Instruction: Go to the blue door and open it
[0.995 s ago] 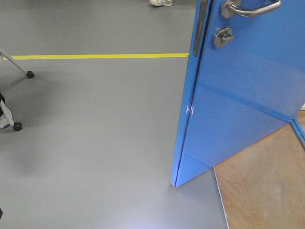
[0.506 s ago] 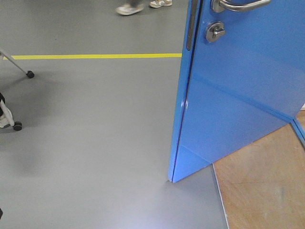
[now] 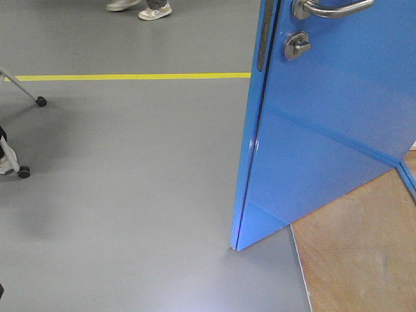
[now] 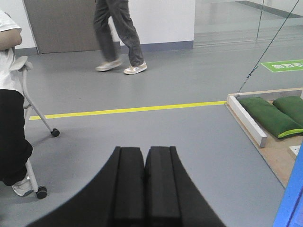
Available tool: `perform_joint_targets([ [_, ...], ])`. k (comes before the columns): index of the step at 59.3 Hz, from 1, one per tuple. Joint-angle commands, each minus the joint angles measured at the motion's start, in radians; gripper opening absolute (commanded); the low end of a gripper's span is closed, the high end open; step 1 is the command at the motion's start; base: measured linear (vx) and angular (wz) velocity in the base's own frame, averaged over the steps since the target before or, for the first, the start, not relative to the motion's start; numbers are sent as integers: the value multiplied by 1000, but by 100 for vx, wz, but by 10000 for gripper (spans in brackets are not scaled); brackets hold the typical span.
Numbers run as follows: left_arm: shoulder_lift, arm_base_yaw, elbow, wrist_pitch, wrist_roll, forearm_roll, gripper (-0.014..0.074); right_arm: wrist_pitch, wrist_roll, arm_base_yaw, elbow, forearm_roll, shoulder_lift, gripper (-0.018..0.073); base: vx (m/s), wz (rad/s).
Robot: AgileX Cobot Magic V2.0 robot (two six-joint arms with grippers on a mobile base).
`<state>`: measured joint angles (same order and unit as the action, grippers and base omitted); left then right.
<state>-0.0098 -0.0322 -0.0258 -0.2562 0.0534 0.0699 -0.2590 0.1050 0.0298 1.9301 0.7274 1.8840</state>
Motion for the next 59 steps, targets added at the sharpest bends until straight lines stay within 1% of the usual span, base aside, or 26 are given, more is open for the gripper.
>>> perform_joint_targets([
  [1,-18,-1,24,76,4,-2,71,59,-10,-1,30,13,-51,-4,0,0],
  [33,-18,-1,24,76,4,-2,71,59,-10,0,30,13,-51,-4,2,5],
  [59,-18,-1,24,76,4,-2,71,59,-10,0,30,13,-51,-4,8,11],
])
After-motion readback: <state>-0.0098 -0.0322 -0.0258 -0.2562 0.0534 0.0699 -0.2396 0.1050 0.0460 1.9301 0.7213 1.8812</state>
